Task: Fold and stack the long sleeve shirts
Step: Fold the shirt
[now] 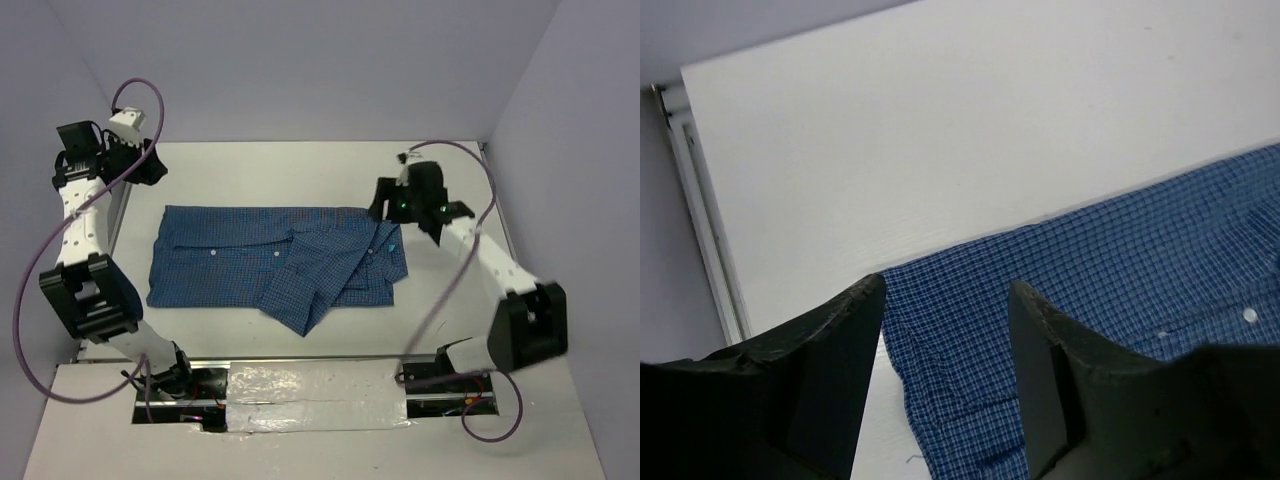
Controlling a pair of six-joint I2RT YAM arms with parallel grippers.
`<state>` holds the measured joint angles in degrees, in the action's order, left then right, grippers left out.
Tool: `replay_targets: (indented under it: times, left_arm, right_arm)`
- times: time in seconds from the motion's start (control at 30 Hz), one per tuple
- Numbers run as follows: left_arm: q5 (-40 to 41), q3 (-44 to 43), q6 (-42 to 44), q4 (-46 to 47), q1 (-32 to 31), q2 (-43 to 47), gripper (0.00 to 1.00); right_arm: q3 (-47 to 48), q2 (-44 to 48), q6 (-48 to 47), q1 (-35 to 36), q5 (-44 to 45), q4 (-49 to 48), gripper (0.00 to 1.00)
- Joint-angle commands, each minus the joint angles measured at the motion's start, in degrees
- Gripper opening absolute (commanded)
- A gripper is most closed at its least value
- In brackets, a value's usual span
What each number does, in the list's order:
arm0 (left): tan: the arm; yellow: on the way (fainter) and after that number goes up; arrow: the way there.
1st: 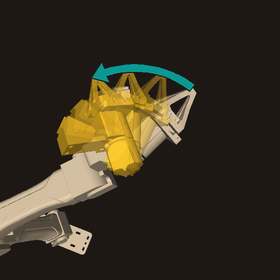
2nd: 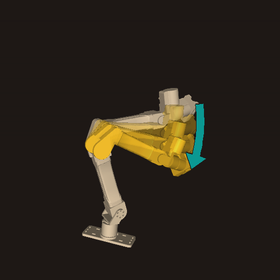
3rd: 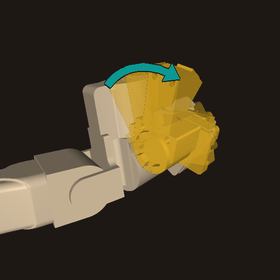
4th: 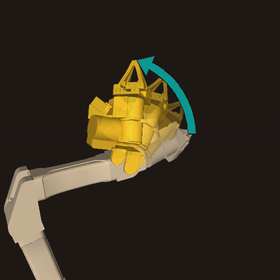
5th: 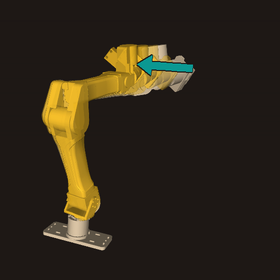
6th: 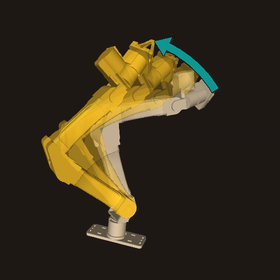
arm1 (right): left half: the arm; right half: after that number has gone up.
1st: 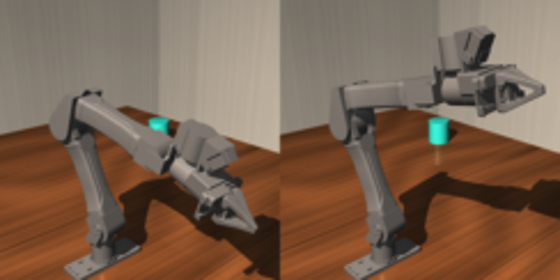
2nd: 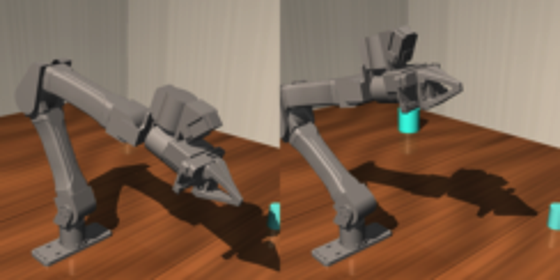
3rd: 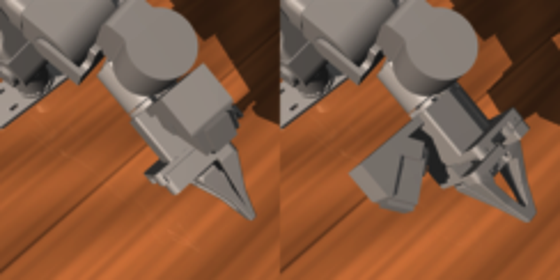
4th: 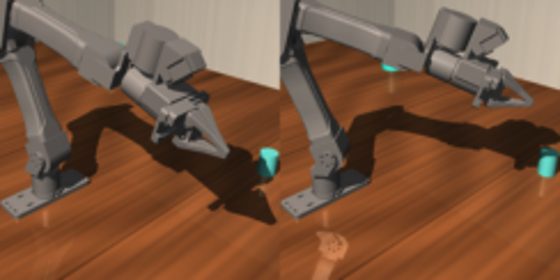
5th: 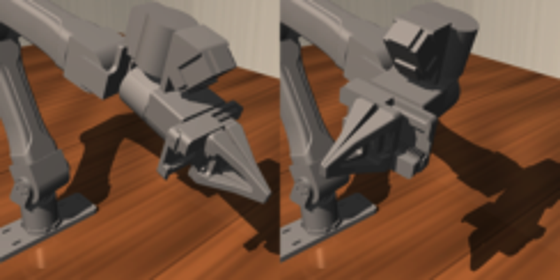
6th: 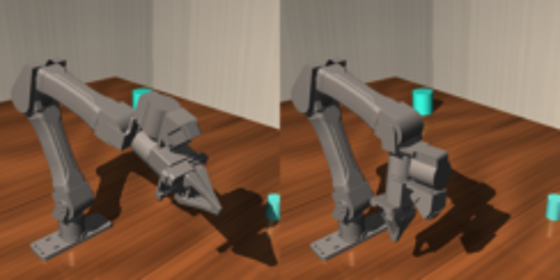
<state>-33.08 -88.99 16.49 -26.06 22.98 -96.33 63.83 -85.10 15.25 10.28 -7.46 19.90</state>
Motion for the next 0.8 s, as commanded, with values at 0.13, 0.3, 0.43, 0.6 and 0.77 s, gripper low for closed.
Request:
replay_targets:
  times: [0.13,0.3,0.43,0.6,0.77]
  left_arm:
    - [-7.3,5.9,22.8,-25.9,-9.9,9.9,0.63]
    - [-10.7,15.9,20.8,-20.5,-13.7,19.2,0.65]
    - [-12.7,17.1,20.9,-21.0,-13.8,20.3,0.65]
    - [-11.8,19.6,21.9,-22.4,-14.2,21.9,0.65]
    - [-14.0,20.6,24.1,-25.4,-14.2,23.4,0.65]
  right_arm:
    - [-16.7,20.1,-0.5,25.3,-11.6,-10.6,0.76]
    - [-20.7,18.4,5.6,36.4,-8.3,-14.3,0.79]
    - [-21.2,12.9,9.6,39.7,-7.7,-15.8,0.8]
    - [-23.3,6.7,11.2,41.0,-8.4,-24.4,0.84]
    - [-19.5,0.6,11.4,41.0,-8.3,-26.5,0.82]
